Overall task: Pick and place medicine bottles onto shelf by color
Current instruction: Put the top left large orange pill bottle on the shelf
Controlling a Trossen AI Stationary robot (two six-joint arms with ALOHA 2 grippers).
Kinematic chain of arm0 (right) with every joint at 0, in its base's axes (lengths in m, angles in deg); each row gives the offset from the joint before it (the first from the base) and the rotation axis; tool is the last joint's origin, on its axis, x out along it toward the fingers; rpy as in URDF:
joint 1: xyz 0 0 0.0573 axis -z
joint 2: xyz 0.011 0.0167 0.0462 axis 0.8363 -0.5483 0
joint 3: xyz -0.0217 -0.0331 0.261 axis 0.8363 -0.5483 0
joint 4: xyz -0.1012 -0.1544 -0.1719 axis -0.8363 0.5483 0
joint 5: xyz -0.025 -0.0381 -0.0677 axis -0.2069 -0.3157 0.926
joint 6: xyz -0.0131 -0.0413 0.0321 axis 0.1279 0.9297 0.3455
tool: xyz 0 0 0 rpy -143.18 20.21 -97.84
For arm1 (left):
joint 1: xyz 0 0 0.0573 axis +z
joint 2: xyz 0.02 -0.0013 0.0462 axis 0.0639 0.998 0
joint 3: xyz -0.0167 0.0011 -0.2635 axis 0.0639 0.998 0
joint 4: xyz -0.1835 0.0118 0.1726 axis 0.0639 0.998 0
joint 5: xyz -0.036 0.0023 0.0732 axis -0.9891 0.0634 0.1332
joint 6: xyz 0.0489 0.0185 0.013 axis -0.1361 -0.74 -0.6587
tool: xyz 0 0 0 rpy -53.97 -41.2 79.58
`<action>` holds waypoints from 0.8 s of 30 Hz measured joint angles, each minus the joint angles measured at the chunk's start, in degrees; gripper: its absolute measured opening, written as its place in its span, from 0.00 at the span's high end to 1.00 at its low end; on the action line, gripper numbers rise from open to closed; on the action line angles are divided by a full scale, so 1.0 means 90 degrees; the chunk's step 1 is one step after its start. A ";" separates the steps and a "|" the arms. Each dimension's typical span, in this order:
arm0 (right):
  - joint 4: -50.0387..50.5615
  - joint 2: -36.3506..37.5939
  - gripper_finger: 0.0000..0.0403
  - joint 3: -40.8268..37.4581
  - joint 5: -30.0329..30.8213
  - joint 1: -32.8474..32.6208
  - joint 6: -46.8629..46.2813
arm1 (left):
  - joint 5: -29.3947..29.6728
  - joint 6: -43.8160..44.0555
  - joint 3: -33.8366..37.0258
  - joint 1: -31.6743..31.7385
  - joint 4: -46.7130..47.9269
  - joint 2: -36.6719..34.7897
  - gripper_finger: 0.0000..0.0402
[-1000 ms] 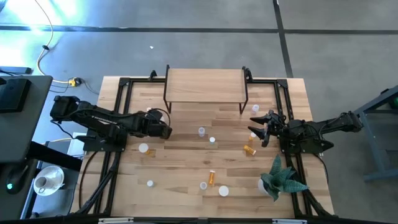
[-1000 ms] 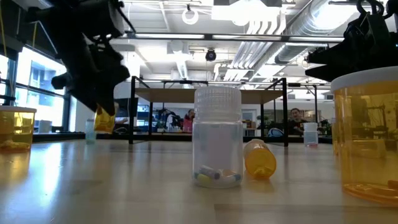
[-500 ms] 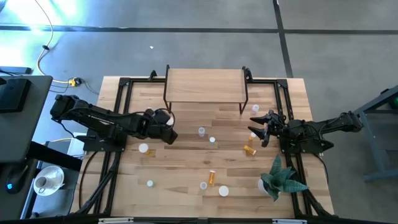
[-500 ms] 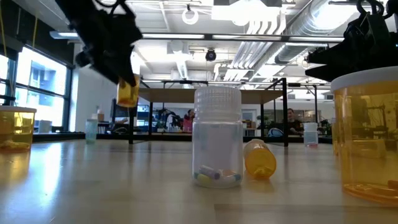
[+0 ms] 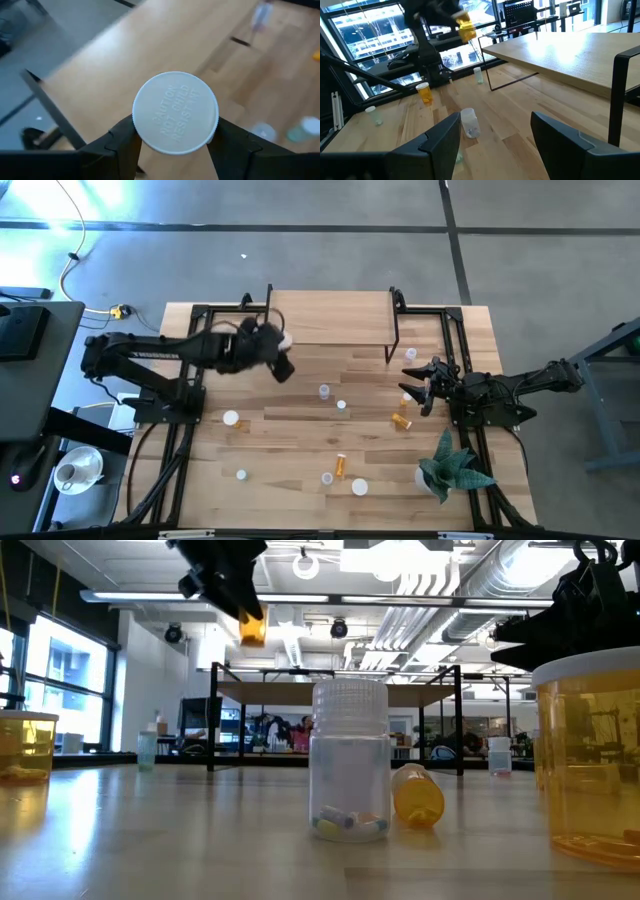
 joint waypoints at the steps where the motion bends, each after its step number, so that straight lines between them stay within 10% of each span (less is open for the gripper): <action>1: 0.0000 0.0002 0.42 0.0001 -0.0002 -0.0002 0.0000 | -0.0042 -0.0148 -0.0075 0.0169 0.0002 0.0000 0.53; 24: 0.0000 0.0000 0.42 0.0000 -0.0002 0.0000 0.0002 | -0.2488 -0.1152 -0.0281 0.3514 -0.1369 0.0965 0.53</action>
